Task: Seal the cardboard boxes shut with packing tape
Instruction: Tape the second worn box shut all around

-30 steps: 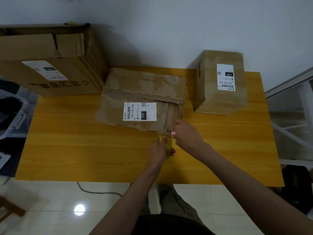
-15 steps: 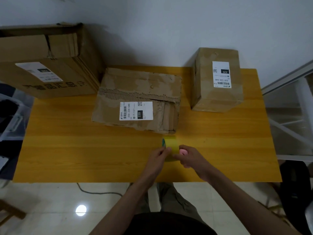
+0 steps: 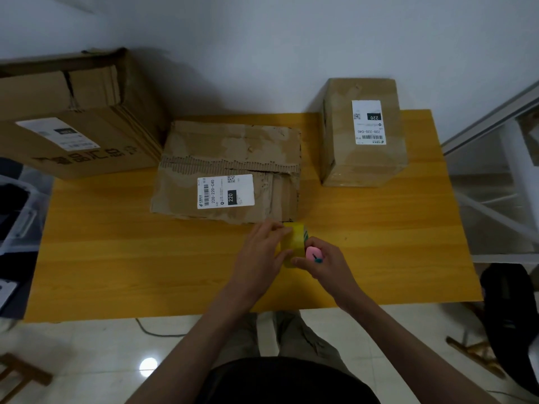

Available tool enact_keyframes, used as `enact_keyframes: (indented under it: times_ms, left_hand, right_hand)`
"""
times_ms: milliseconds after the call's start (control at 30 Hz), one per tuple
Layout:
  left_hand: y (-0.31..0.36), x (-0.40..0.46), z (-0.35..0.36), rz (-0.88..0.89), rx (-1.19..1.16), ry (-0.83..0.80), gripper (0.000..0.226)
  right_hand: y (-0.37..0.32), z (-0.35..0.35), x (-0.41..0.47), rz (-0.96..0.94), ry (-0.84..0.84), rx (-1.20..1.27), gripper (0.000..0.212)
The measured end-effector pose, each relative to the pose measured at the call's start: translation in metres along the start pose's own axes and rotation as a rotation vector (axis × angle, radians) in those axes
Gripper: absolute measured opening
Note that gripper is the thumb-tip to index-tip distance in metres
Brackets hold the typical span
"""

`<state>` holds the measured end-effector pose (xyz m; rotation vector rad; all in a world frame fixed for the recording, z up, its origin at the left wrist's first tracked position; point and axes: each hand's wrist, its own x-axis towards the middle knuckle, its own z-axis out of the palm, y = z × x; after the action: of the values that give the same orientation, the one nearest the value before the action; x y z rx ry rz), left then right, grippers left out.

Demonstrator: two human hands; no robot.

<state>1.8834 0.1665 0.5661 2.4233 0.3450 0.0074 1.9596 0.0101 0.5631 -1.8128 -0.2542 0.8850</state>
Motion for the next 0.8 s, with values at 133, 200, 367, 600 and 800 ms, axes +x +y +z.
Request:
enact_keyframes:
  times_ms: [133, 200, 367, 600, 800]
  left_hand:
    - [0.000, 0.008, -0.008, -0.030, -0.084, 0.114, 0.026]
    - [0.000, 0.014, -0.014, -0.062, -0.136, 0.169, 0.012]
    - [0.001, 0.031, -0.021, -0.073, -0.149, 0.184, 0.003]
    - [0.017, 0.034, -0.012, 0.066, -0.058, 0.221, 0.012]
    - [0.030, 0.025, -0.016, 0.004, -0.297, 0.187, 0.010]
  right_hand:
    - [-0.007, 0.001, 0.003, -0.061, -0.008, 0.003, 0.020]
    - [-0.010, 0.001, 0.003, -0.095, -0.004, -0.022, 0.017]
    - [-0.013, 0.003, 0.007, -0.183, 0.072, -0.110, 0.012]
    - [-0.017, 0.000, 0.018, -0.169, 0.272, -0.218, 0.013]
    - [-0.024, -0.002, 0.021, -0.190, 0.315, -0.238, 0.014]
